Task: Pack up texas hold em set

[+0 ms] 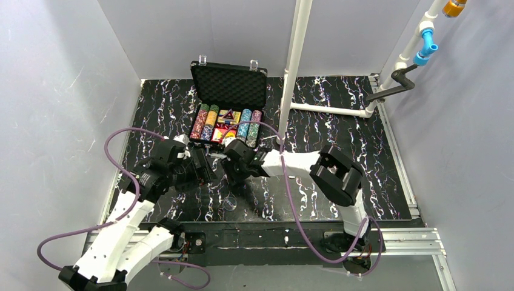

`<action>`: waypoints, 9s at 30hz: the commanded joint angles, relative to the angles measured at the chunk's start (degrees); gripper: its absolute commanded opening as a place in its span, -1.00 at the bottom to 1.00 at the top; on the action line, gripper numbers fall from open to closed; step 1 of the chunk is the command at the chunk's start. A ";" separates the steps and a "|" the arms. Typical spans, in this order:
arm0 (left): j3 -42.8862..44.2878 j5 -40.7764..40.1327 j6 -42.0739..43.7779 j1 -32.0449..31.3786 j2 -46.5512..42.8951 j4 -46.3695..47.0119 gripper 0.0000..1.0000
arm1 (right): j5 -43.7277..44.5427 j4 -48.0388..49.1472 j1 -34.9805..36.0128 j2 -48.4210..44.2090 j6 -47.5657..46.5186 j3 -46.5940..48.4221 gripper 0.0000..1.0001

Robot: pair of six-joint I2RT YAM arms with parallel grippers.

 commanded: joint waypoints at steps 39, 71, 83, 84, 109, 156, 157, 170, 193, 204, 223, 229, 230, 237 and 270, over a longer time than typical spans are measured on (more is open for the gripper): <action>13.37 -9.13 -6.97 -5.46 58.43 11.20 0.21 | 3.23 -12.13 -13.72 -65.63 7.74 -40.34 0.63; 14.31 -11.19 0.57 -5.37 63.72 14.16 0.15 | 1.26 -12.05 -13.72 -61.24 9.10 -38.15 0.60; 14.56 -11.47 6.43 -5.37 62.68 15.88 -0.49 | 0.94 -12.34 -13.79 -60.22 9.21 -37.45 0.60; 14.49 -11.32 6.74 -5.37 62.18 15.86 -0.54 | 0.82 -12.28 -13.81 -60.08 9.27 -37.31 0.60; 3.21 8.63 20.84 -5.42 36.59 22.61 -0.93 | -27.19 1.05 -20.95 -45.31 22.17 -31.59 0.62; 9.51 11.23 28.71 -13.89 34.03 21.36 -0.99 | -48.48 27.79 -19.48 -21.14 43.87 -27.85 -0.76; 9.35 10.35 28.09 -13.89 33.70 21.32 -0.90 | -48.72 28.66 -19.40 -21.27 43.93 -28.10 -0.95; -1.29 35.02 -2.26 2.65 17.95 33.60 0.47 | -52.18 56.66 -23.63 -27.85 52.56 -38.47 -0.97; -22.24 43.83 -40.38 4.60 13.66 84.45 -0.20 | -51.36 77.05 -24.29 -27.35 66.76 -38.83 -0.97; -20.92 45.11 -41.70 4.38 16.75 88.51 -0.79 | -51.73 76.93 -23.59 -25.34 67.18 -36.92 -0.97; -3.83 27.44 -16.52 30.39 25.91 25.67 -1.00 | -44.35 14.75 -37.13 -47.04 31.49 -41.88 0.53; 2.45 20.58 -15.98 36.41 37.95 25.58 -1.00 | -40.58 5.76 -37.87 -53.02 27.36 -43.07 0.52; 3.66 20.15 -15.95 36.80 40.12 25.65 -1.00 | -40.52 5.40 -38.01 -53.23 27.12 -43.19 0.52; 9.66 18.75 -16.47 37.98 50.42 28.89 -1.00 | -41.18 3.74 -38.81 -53.22 26.49 -42.79 0.51; 12.67 18.41 -17.15 39.76 54.98 27.97 -1.00 | -41.79 5.95 -39.39 -52.89 28.59 -44.78 0.49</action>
